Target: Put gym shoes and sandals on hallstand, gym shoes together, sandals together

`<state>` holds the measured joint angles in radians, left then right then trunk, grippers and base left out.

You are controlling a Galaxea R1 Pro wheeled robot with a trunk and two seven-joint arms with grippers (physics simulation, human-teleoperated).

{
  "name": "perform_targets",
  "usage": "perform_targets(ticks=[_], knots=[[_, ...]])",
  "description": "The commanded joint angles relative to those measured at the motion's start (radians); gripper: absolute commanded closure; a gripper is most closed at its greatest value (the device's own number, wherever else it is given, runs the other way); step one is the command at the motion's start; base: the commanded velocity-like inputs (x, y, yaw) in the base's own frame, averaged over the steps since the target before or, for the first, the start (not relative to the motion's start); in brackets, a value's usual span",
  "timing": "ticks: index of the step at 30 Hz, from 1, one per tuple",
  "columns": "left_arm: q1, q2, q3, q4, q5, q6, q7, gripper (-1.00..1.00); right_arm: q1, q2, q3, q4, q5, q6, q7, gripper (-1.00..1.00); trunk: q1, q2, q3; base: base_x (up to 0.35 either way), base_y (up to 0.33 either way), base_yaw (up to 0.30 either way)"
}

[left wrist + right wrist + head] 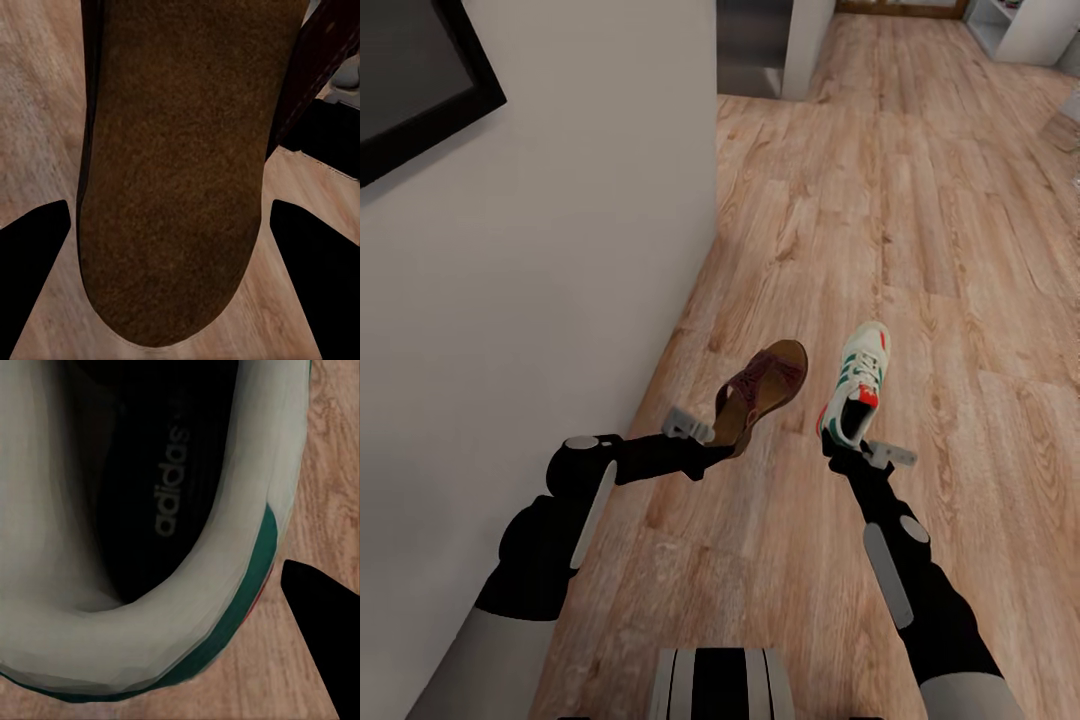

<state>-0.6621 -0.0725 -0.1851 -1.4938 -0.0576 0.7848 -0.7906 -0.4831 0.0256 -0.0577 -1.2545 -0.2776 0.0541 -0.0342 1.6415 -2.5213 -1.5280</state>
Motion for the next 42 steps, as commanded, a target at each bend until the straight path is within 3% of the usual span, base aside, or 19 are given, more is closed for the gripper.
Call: perform_targets(ticks=[1, 8, 18, 35, 38, 40, 42], knots=[[-0.001, 0.000, 0.001, -0.001, -0.007, 0.005, -0.006, 1.00, 0.000, 0.000, -0.001, -0.013, -0.007, 0.010, -0.003, 1.00, -0.001, 0.000, 0.003, 0.000, 0.000, 0.000], [-0.001, 0.001, 0.001, -0.001, -0.009, 0.006, -0.006, 1.00, 0.000, -0.001, -0.003, -0.091, -0.006, 0.125, -0.003, 1.00, -0.004, 0.002, 0.030, 0.000, 0.000, 0.000], [-0.002, 0.002, 0.002, 0.001, -0.011, 0.005, -0.005, 1.00, 0.000, -0.001, -0.011, -0.100, -0.006, 0.148, -0.003, 1.00, -0.008, 0.004, 0.069, 0.000, 0.000, -0.164], [0.002, 0.002, 0.006, 0.002, -0.013, 0.005, -0.002, 1.00, 0.000, -0.001, -0.011, -0.100, -0.006, 0.149, -0.003, 1.00, -0.008, 0.004, 0.069, 0.080, -0.036, -0.299], [0.000, 0.002, 0.007, 0.003, -0.013, 0.006, 0.042, 1.00, 0.000, -0.001, -0.011, -0.100, -0.006, 0.149, -0.003, 1.00, -0.008, 0.004, 0.069, 0.290, -0.170, -0.297], [-0.002, 0.001, 0.005, 0.002, -0.013, 0.005, 0.123, 1.00, 0.000, -0.001, -0.011, -0.100, -0.006, 0.149, -0.003, 1.00, -0.008, 0.004, 0.069, 0.297, -0.179, -0.288], [-0.004, -0.001, 0.002, 0.001, -0.011, 0.005, 0.250, 1.00, 0.000, -0.001, -0.011, -0.100, -0.006, 0.150, -0.004, 1.00, -0.008, 0.004, 0.069, 0.300, -0.182, -0.268]])
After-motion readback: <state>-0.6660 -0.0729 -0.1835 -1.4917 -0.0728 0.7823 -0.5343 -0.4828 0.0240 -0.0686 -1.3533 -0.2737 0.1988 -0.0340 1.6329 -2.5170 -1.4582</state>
